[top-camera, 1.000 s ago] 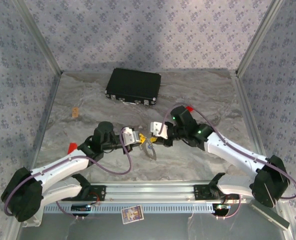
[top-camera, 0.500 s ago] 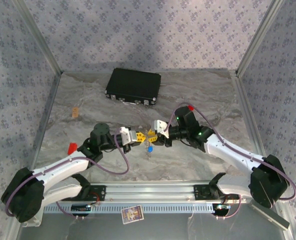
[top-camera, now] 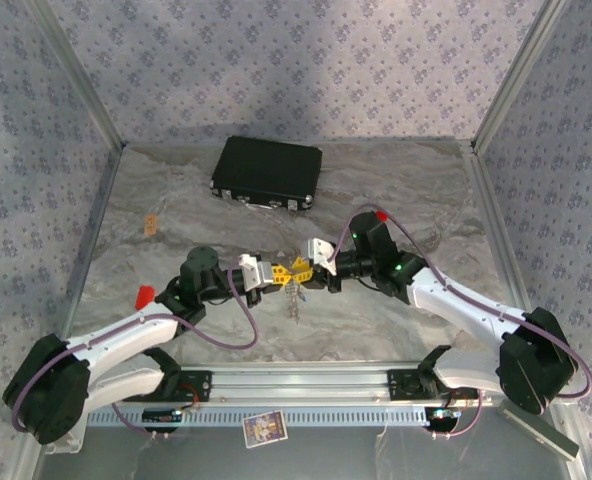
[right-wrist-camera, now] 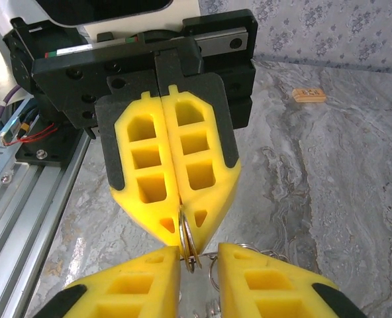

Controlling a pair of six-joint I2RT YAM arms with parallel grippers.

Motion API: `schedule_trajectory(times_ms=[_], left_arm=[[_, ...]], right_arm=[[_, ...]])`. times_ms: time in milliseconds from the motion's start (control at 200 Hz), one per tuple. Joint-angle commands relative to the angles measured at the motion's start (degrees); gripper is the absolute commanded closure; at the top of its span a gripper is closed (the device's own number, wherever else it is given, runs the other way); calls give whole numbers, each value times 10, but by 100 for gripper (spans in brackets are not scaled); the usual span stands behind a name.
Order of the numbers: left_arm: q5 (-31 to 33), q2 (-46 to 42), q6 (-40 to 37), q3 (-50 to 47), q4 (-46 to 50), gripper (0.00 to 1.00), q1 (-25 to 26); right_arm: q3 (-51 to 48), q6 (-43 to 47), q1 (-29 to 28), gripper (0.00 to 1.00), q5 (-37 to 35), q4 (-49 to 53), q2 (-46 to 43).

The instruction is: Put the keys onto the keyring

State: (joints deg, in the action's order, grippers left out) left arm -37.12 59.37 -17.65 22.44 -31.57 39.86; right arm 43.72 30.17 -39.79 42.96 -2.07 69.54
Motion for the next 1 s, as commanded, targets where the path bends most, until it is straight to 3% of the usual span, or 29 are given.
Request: schedule_trajectory(times_ms=[0,105,235,405,550,720,890,959,999], left_arm=[[-27,2,6,-1,-33,100,-1],[-22,1,8,2,-31,100,-1],[8,-9,10,13,6,82,-2],[51,-29,-13,42,108,77,4],[63,-30,-26,54,139,79,19],[64,-23,-34,63,150,84,25],[59,-25,-40,65,151,100,26],[56,-27,-41,62,147,100,26],[54,-28,-40,57,138,100,26]], right_arm=[[1,-13,-5,83,17,-13,-1],[5,-11,-10,100,12,-9,3],[25,18,-17,100,-29,44,-6],[80,79,-40,100,-126,180,-8],[141,94,-63,100,-194,278,19],[186,111,-85,100,-227,323,49],[206,116,-92,100,-220,334,59],[194,97,-80,100,-194,308,46],[178,83,-68,87,-169,284,36]])
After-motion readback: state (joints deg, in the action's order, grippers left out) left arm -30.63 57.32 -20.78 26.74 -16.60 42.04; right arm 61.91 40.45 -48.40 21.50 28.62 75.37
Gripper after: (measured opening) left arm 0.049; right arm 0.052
